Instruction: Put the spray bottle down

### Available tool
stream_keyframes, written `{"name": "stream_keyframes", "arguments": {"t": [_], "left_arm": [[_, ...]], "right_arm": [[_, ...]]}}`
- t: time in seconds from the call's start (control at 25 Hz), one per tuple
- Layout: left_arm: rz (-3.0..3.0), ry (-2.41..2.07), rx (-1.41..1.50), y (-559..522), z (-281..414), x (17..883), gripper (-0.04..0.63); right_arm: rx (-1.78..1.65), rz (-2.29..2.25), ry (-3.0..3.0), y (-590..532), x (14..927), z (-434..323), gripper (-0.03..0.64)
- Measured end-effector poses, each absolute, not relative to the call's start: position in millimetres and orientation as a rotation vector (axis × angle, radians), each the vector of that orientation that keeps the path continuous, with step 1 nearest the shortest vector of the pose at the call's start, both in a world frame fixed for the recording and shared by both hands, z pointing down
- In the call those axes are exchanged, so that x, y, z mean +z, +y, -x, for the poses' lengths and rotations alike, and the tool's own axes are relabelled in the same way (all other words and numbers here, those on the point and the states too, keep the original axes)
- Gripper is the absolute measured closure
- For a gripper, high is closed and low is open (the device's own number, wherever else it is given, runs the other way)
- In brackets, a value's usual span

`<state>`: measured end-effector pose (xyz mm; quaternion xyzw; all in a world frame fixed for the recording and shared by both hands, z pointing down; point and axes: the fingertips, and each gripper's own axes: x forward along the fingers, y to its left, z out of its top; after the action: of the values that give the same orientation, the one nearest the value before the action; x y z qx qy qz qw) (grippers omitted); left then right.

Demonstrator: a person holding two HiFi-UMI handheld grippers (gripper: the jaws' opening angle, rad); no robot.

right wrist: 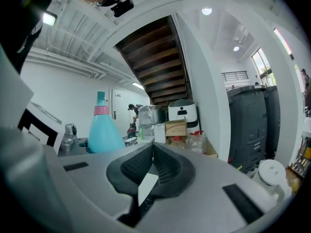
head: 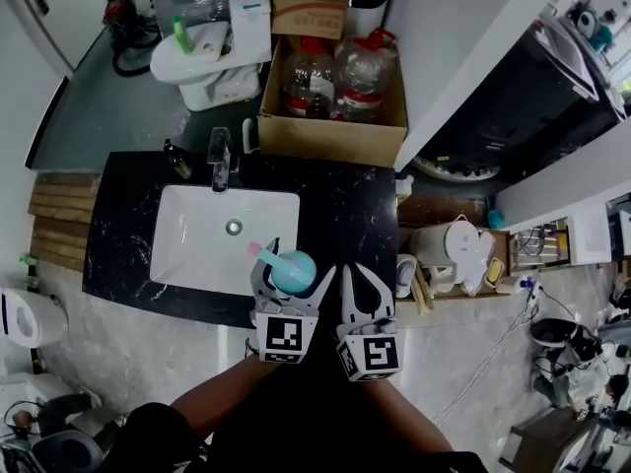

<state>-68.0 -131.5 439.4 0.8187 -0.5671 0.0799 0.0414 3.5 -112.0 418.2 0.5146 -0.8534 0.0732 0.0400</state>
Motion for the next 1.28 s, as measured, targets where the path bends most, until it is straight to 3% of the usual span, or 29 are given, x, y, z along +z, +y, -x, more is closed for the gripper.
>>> {"name": "stream_keyframes", "arguments": {"t": [0.68,1.28], "left_arm": [[-2.497,-1.703,0.322,-216.5,17.7,485.7,0.147],[-2.442,-1.667,0.528,-271.0,4.5,583.8,0.147]], "right_arm": [[0.114,-1.675,-2.455,-189.0,453.3,-58.5,0.601],[0.355,-1.579,-2.469,-240.5,516.9,-77.6,0.601]]}}
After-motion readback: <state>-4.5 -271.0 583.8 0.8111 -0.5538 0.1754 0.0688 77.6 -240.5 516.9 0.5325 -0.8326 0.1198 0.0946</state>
